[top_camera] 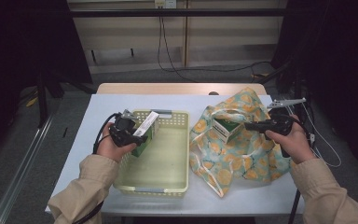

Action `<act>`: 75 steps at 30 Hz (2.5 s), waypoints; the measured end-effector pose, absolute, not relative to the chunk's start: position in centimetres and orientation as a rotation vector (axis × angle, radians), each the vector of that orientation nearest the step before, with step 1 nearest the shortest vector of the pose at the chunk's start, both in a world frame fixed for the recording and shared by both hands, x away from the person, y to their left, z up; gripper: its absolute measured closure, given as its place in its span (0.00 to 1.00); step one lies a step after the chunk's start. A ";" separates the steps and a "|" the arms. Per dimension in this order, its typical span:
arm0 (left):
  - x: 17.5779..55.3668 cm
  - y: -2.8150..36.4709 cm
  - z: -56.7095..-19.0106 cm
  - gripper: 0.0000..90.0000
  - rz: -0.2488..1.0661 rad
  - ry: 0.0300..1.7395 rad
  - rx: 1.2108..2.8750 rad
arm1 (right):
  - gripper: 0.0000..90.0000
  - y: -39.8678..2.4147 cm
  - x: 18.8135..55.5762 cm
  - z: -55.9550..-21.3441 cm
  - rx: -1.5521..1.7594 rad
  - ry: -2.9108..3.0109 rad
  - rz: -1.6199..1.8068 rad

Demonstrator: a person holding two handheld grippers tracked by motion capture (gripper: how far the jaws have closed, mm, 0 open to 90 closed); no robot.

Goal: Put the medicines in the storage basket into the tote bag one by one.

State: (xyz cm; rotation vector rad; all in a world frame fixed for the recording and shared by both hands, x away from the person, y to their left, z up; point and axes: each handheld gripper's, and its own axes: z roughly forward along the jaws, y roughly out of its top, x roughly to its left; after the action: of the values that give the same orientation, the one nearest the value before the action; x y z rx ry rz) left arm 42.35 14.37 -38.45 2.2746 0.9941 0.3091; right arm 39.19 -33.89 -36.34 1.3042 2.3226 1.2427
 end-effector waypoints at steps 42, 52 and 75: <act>39.6 -0.6 -31.2 0.70 0.044 0.510 2.203 | 1.00 -34.3 39.2 -35.2 1.300 2.313 1.263; 40.0 -5.0 -33.6 0.70 -0.009 0.471 2.274 | 0.99 -34.6 39.1 -34.5 1.293 2.302 1.268; 41.8 -9.9 -36.9 0.69 -0.014 0.507 2.328 | 1.00 -34.8 39.2 -33.5 1.277 2.288 1.277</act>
State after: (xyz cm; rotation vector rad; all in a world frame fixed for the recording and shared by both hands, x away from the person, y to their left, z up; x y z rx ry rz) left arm 41.77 -9.88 -36.92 2.3280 0.5067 -0.0143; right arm 39.16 -34.78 -33.46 1.2772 2.2880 1.2773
